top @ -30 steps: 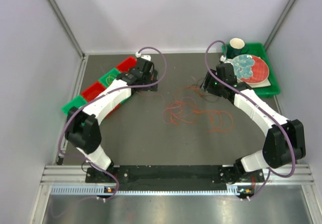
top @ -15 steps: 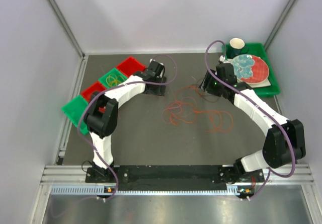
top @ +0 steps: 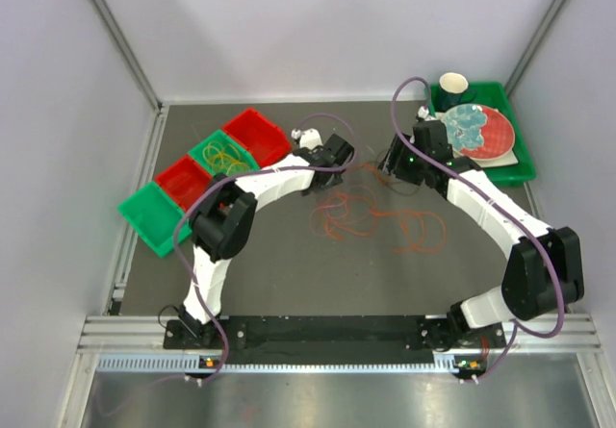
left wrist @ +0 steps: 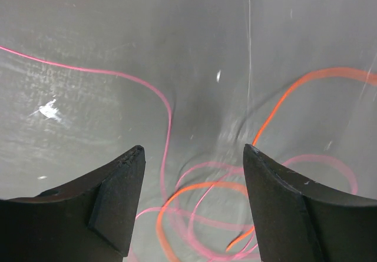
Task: Untangle the cables
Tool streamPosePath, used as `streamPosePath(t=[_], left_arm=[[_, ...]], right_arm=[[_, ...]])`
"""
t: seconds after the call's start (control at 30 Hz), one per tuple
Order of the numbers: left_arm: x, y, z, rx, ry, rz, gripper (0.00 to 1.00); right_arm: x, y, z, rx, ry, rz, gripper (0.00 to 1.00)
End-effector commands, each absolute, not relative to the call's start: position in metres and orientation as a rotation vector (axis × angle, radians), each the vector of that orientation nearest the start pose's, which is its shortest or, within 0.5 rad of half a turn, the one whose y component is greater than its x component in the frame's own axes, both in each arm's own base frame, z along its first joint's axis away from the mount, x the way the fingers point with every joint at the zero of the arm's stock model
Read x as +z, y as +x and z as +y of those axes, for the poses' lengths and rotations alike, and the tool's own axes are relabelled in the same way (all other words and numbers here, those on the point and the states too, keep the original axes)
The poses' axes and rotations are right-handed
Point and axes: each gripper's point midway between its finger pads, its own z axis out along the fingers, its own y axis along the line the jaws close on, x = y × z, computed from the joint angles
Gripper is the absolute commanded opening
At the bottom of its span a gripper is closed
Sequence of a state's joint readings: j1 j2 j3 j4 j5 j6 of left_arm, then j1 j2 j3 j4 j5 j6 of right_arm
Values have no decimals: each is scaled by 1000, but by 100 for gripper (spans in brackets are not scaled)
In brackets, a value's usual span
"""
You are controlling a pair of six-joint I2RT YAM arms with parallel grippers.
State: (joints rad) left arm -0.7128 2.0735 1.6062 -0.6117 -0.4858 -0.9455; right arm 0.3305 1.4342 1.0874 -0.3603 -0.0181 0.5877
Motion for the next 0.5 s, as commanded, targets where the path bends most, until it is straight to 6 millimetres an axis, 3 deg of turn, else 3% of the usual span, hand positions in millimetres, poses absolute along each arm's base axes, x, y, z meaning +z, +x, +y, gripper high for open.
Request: streamPosePath(t=[0.0,0.13,0.27,0.37,0.47], left_arm=[[62,426,-260,37,-691,2286,71],[61,435,-257,91,-712,2241,69],[56,449,-258,99,-660,2240,61],[54,456,-259,117,-648,2254,42],[54,458,-258,123,-639,2261,11]], right_arm=[[174,375,156,525,284,2262,56],[174,374,156,527,284,2264,56],[178,374,156,529,282,2257,56],[179,372,153,517,283,2256,56],[178,370,152,510,285,2254,56]])
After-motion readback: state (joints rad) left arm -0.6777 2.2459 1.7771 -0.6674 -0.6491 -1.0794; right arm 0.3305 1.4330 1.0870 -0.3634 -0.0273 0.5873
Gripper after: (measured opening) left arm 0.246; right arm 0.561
